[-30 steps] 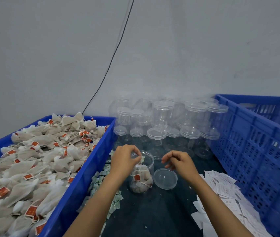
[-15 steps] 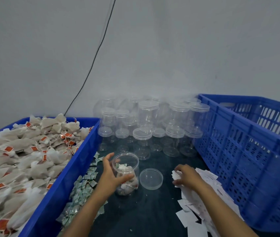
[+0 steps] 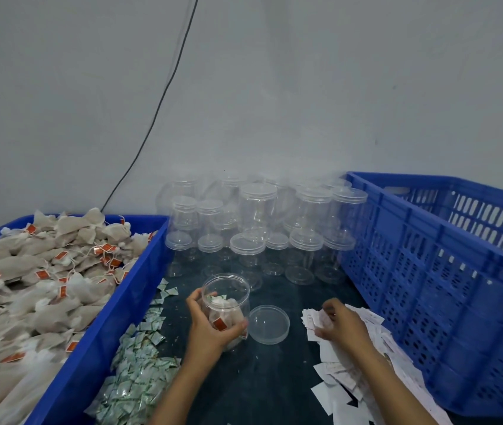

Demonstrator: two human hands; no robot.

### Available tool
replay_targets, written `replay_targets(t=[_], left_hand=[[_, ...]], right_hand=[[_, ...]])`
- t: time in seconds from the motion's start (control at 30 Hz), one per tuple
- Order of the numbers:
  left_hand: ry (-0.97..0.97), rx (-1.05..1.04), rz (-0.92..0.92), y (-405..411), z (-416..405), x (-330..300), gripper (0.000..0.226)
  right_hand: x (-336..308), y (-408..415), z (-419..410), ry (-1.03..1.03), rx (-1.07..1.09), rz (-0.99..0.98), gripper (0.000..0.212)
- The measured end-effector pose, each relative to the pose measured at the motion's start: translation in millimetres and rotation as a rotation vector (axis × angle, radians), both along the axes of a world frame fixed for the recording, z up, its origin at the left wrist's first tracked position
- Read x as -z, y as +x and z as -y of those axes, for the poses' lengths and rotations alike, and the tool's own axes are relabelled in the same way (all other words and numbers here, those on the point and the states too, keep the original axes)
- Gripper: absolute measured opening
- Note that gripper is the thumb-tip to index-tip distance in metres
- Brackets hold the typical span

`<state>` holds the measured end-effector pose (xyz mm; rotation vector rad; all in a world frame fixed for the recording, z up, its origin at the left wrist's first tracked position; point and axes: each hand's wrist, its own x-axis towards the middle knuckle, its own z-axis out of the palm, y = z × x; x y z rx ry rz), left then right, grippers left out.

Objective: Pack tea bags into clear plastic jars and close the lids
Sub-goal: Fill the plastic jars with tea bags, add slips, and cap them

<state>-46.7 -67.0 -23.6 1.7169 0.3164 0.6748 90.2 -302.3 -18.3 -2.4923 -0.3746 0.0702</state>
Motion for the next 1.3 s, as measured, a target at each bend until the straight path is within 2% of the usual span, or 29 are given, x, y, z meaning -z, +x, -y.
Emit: replay_targets(t=[0.1,0.3,0.47,0.57,0.63,0.73,0.8,0.97,1.03,1.1,1.2,1.3], left_hand=[[-0.021,0.004,-0.011,-1,4,13,0.098],[-0.006,-0.016,-0.038,-3,2,23,0.100],[-0.002,-0.011,-0.025,-6,1,22,0.098],[0.014,0.010,0.001,-10,1,20,0.096],[0.036,0.022,0.015,-11,1,19,0.095],[0.065,0.015,0.041,-12,2,19,0.098],[0.095,-0.002,0.054,-12,3,20,0.100],[0.137,-0.047,0.077,-12,5,19,0.104],[0.143,-0.042,0.072,-14,5,19,0.103],[0.164,-0.043,0.076,-15,4,19,0.100],[0.191,-0.061,0.088,-16,4,19,0.095],[0.241,-0.090,0.094,-17,3,20,0.093]], right_hand=[[5,-4,0,0.058,0.012,0.041,0.034],[13,-3,2,0.179,0.055,0.045,0.013],[19,-6,1,0.209,0.104,0.128,0.024],[13,-13,-3,0.175,0.107,0.193,0.020],[2,-20,-8,0.191,0.110,0.316,0.013],[-28,-36,-22,0.212,0.048,0.682,0.008],[-51,-52,-36,0.281,-0.057,0.857,0.009],[-83,-86,-83,0.336,-0.409,1.033,0.013],[-87,-91,-97,0.288,-0.488,1.010,0.014],[-89,-93,-108,0.162,-0.549,0.877,0.015],[-93,-88,-117,-0.222,-0.592,0.575,0.011],[-100,-85,-124,-0.519,-0.601,0.527,0.018]])
